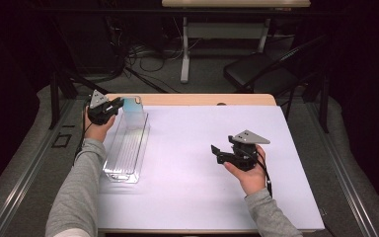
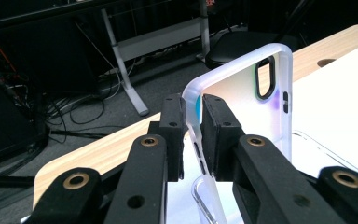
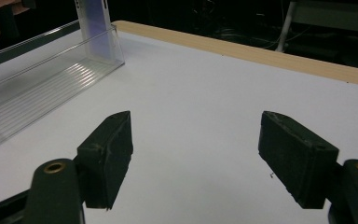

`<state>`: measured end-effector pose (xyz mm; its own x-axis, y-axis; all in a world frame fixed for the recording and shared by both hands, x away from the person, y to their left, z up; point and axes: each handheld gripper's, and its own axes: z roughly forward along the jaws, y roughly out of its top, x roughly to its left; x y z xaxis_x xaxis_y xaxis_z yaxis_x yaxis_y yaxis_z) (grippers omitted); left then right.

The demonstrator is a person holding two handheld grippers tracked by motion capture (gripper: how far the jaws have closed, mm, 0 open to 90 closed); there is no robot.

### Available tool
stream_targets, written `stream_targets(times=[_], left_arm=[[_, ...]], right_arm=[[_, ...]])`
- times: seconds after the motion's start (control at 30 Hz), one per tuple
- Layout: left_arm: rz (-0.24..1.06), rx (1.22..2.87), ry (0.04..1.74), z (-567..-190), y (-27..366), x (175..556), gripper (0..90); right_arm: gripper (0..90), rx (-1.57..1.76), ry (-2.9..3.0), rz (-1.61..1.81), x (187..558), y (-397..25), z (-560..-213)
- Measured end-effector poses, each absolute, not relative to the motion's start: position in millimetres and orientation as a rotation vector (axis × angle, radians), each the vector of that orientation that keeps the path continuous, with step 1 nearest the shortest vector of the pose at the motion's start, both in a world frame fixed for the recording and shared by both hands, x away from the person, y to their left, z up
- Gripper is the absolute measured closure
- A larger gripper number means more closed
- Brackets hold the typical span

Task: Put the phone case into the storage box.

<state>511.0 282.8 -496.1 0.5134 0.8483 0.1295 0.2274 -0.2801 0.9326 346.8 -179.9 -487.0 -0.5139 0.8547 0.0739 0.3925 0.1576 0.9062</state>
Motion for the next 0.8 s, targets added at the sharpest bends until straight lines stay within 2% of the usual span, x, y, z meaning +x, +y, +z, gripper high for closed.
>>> stream_targets(times=[0.43, 0.8], left_arm=[[0.812, 1.773, 0.915, -495.7, 282.7, 511.4, 72.5], [0.796, 1.754, 0.954, -494.0, 283.9, 510.8, 57.4]], right_arm=[[25.8, 1.181, 1.979, 1.327, 347.2, -180.3, -487.5], [25.8, 1.18, 1.98, 1.33, 346.9, -179.6, -487.3]])
